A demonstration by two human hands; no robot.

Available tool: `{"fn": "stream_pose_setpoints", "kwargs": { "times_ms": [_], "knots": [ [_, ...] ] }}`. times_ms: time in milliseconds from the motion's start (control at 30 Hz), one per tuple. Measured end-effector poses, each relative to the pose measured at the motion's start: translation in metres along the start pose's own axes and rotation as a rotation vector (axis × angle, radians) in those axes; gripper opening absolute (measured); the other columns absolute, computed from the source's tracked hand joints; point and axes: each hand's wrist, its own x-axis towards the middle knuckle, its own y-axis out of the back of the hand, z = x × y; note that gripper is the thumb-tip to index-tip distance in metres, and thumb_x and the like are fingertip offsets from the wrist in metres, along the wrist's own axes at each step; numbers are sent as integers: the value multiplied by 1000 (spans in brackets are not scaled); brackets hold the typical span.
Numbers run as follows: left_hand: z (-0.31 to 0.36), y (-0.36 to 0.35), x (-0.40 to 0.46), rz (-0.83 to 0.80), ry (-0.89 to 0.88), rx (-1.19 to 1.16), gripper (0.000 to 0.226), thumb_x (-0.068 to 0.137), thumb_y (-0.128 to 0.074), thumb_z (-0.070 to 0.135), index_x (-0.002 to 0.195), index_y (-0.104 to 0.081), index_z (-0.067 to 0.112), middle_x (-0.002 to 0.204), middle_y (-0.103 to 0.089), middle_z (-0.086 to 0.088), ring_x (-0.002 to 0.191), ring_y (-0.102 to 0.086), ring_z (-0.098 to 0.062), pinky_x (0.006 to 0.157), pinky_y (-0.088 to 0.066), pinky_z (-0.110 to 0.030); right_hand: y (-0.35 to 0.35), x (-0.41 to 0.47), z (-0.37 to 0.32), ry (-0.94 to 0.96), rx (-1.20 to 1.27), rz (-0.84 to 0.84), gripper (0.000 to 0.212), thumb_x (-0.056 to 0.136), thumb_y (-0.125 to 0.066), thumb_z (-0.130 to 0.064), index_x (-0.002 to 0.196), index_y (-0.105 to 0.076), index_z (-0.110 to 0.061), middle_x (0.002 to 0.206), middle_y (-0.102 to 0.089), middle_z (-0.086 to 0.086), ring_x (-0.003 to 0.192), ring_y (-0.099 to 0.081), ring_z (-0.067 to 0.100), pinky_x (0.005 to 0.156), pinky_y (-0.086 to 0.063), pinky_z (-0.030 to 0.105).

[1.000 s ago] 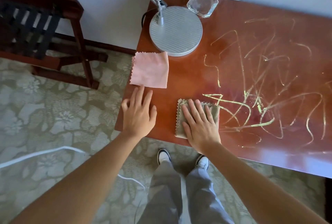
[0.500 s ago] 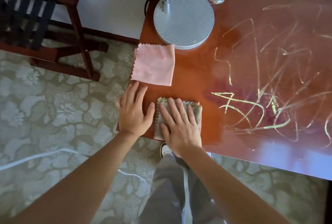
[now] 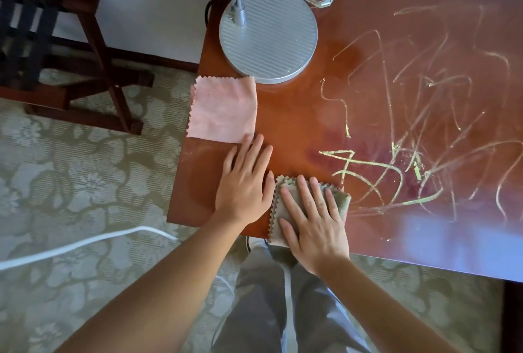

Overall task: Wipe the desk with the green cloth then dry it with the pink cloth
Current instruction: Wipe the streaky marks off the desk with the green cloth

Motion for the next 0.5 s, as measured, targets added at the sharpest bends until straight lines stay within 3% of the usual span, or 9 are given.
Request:
{"fn": "stream_pose_setpoints", "kwargs": {
  "times_ms": [133,333,500],
  "knots": [
    [0,0,2,24,-2,-10,50,102,-42,31,145,-53,9,161,-39,-13,155,-25,-27,122,-26,-50,14,48,11,-52,23,-6,61,107,-21,-53,163,-23,-28,170,-16,10,158,-9,30,127,-12,51],
    [0,-2,2,99,26,-94,49,104,-41,27,144,-52,2,156,-46,-15,152,-31,-27,123,-27,-49,40,166,33,-163,21,22,64,107,-13,-55,165,-11,-29,172,-6,5,159,1,27,128,2,48],
    [0,1,2,156,38,-156,50,103,-43,29,140,-55,-3,150,-51,-18,148,-39,-30,121,-32,-48,21,91,6,31,-17,-22,63,107,-20,-50,164,-13,-26,172,-8,8,159,0,30,127,-7,53]
  ]
}}
